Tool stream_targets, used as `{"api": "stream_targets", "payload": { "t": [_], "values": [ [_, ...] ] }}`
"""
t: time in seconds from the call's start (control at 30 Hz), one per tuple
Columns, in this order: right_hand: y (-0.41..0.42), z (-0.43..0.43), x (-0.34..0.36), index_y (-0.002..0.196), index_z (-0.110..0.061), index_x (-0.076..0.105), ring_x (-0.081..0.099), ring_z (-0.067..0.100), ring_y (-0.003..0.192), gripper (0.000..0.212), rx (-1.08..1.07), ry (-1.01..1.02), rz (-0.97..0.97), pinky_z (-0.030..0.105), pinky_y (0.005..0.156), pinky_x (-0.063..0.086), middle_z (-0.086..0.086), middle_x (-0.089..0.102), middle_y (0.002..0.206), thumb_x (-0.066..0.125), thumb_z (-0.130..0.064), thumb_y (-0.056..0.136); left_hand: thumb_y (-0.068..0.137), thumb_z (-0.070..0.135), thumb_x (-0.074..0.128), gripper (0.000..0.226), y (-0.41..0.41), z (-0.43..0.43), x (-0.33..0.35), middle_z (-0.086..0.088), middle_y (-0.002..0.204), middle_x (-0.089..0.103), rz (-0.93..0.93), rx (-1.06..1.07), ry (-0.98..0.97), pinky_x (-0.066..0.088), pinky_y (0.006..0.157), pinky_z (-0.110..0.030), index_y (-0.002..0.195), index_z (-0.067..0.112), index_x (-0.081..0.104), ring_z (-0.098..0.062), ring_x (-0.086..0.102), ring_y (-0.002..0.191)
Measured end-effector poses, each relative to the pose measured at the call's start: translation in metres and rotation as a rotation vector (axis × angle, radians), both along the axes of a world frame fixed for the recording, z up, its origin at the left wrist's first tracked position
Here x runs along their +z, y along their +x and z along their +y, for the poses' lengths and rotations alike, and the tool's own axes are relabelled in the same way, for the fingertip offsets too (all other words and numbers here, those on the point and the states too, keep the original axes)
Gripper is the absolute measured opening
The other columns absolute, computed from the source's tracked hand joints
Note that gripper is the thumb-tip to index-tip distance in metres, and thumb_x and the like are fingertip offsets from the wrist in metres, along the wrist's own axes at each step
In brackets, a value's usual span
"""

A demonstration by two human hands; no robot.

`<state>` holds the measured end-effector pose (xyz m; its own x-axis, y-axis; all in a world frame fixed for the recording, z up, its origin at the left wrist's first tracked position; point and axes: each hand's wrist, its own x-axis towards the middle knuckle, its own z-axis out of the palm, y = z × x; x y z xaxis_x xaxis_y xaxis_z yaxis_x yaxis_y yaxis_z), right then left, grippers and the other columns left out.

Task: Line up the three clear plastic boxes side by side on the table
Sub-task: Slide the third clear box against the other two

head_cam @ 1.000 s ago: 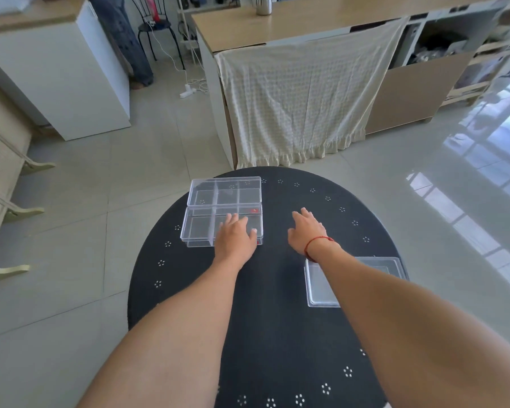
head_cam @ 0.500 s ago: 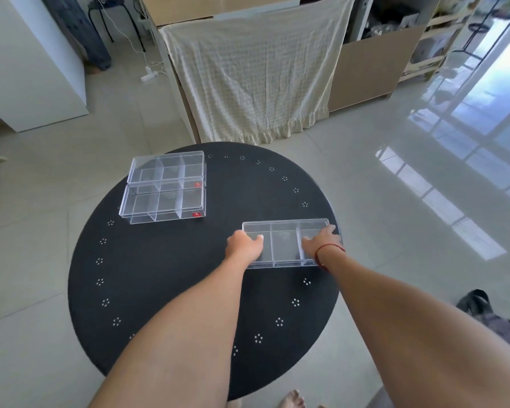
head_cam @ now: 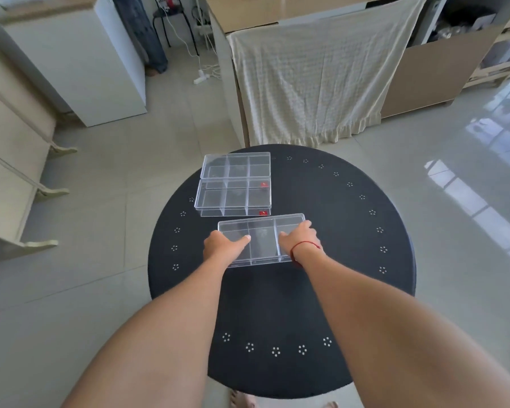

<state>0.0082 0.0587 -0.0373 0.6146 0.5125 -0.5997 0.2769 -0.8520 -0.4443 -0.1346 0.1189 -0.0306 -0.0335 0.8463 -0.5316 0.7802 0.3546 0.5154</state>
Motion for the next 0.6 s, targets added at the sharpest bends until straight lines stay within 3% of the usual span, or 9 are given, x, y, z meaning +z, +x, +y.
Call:
{"api": "stream_targets", "payload": {
  "t": [0.2, 0.33, 0.47, 0.6],
  "values": [
    [-0.043, 0.028, -0.018, 0.151, -0.004, 0.013, 0.052, 0.034, 0.127, 0.072, 0.070, -0.020, 0.014, 0.046, 0.101, 0.047, 0.014, 0.044, 0.146, 0.045, -0.033, 0.093, 0.079, 0.044, 0.074, 0.082, -0.047, 0.031, -0.009, -0.010, 0.146, 0.042, 0.041, -0.064, 0.036, 0.046, 0.096, -0.040, 0.139, 0.008, 0.033, -0.031, 0.049, 0.129],
    [-0.054, 0.033, -0.026, 0.154, -0.005, 0.008, 0.043, 0.032, 0.136, 0.078, 0.130, -0.011, -0.076, 0.045, 0.103, 0.043, 0.012, 0.032, 0.155, 0.048, -0.032, 0.094, 0.083, 0.039, 0.072, 0.081, -0.056, 0.043, -0.022, -0.011, 0.147, 0.040, 0.017, -0.089, 0.010, 0.045, 0.098, -0.040, 0.142, 0.008, 0.028, -0.031, 0.047, 0.131],
    [-0.053, 0.035, -0.033, 0.152, -0.013, 0.025, 0.016, 0.023, 0.151, 0.063, 0.386, 0.121, -0.324, 0.042, 0.114, 0.036, 0.005, 0.014, 0.163, 0.050, -0.024, 0.095, 0.080, 0.038, 0.075, 0.083, -0.059, 0.050, -0.032, -0.008, 0.154, 0.031, 0.056, -0.207, 0.198, 0.041, 0.105, -0.042, 0.146, 0.011, 0.032, -0.027, 0.035, 0.140],
    [-0.055, 0.044, -0.036, 0.137, -0.009, 0.048, 0.034, 0.023, 0.143, 0.041, 0.467, 0.139, -0.308, 0.039, 0.107, 0.043, 0.003, 0.032, 0.155, 0.049, -0.022, 0.098, 0.091, 0.032, 0.065, 0.053, -0.058, 0.055, -0.034, -0.001, 0.160, 0.026, 0.111, -0.393, 0.284, 0.041, 0.105, -0.039, 0.139, 0.015, 0.051, -0.021, 0.035, 0.143]
  ]
}}
